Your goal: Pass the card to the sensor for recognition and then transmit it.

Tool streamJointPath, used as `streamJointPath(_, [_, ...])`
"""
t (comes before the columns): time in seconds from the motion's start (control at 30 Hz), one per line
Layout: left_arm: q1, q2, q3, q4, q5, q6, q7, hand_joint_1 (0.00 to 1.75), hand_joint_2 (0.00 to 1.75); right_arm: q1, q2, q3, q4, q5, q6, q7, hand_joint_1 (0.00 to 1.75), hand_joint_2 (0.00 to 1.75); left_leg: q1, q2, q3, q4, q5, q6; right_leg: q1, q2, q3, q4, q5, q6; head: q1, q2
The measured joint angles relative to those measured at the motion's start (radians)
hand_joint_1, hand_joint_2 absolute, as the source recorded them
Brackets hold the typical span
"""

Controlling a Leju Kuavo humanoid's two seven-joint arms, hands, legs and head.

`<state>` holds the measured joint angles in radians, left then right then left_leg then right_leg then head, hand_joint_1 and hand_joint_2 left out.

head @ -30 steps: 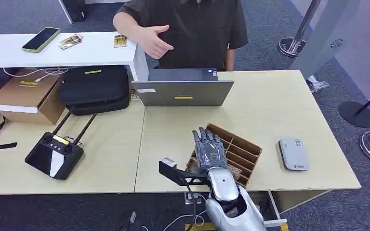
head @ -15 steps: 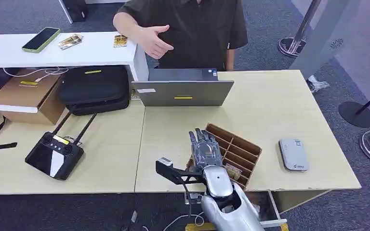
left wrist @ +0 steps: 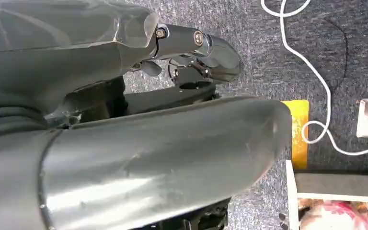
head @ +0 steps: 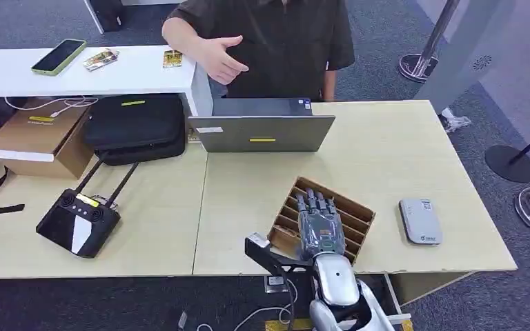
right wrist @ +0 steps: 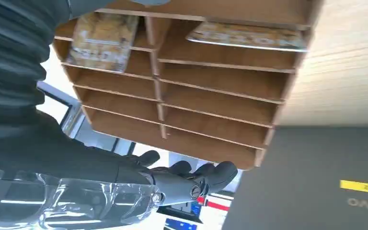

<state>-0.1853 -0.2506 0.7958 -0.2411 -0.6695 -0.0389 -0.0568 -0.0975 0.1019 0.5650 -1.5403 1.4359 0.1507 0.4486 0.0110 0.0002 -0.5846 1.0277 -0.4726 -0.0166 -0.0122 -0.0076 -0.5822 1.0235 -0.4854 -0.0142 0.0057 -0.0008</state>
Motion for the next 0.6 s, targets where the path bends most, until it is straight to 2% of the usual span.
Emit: streamJointPath(0.6, [0.004,0.011,-0.002,0.0,0.011,-0.005,0.001,0.0,0.0,0.03,-0.028,-0.002,-0.023,-0.026,0.009,-0.02,0.0,1.75,0.0,0.0,0.0,0.0,0.0,0.0,0.0,0.0,0.0,0.0,0.0,0.0,0.0,0.0])
